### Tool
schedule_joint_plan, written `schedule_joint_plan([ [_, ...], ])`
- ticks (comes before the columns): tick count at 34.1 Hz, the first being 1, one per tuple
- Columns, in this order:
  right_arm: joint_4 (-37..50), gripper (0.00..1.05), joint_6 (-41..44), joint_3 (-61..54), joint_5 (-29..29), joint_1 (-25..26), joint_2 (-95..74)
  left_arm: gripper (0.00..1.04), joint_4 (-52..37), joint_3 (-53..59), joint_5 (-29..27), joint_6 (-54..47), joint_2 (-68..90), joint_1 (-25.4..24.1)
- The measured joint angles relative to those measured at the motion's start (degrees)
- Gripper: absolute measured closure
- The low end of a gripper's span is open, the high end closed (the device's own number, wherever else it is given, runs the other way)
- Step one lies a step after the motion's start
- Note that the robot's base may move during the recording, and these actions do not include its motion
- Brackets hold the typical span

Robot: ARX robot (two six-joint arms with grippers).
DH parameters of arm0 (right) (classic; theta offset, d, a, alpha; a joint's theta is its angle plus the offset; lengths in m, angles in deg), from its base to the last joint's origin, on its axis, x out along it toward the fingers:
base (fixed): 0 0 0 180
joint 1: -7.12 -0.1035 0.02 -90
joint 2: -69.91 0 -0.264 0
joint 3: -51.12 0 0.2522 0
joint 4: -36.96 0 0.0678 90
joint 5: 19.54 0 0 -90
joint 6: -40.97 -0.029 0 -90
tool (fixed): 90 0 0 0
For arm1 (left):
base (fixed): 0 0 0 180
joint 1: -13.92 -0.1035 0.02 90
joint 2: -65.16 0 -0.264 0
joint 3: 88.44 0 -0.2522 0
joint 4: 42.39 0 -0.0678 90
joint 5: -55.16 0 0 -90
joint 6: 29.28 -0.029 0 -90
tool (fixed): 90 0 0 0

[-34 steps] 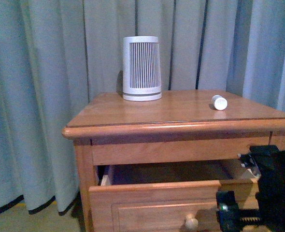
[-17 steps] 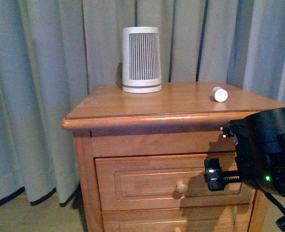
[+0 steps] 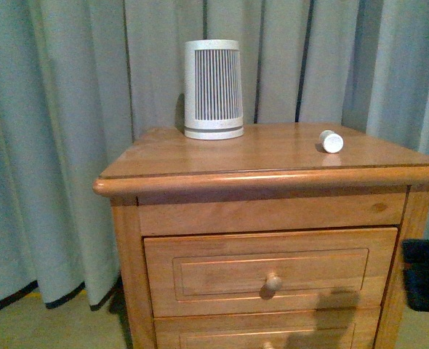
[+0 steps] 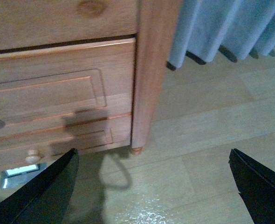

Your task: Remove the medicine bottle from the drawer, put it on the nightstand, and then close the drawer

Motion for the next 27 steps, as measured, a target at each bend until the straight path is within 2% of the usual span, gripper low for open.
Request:
schedule_joint_plan([
  [4,-4.0,0.07,1.2,-9.6,0.1,3.1,17.6,0.07,0.0,0.0,0.0,0.0,0.0,0.0],
  [8,-10.2,0.07,3.3,-15.3,0.4,3.4,33.6,0.07,0.0,0.0,0.0,0.0,0.0,0.0],
  [18,-30.7,0.07,5.7,-22.0,6.4,-2.4,72.8,0.07,0.0,0.0,0.0,0.0,0.0,0.0],
  [22,-35.1,0.07,3.5,-23.9,4.3,-2.1,80.2,0.07,0.0,0.0,0.0,0.0,0.0,0.0],
  [27,-35.5,0.08,1.7,-25.5,0.6,-0.3,81.7,0.07,0.0,0.0,0.0,0.0,0.0,0.0],
])
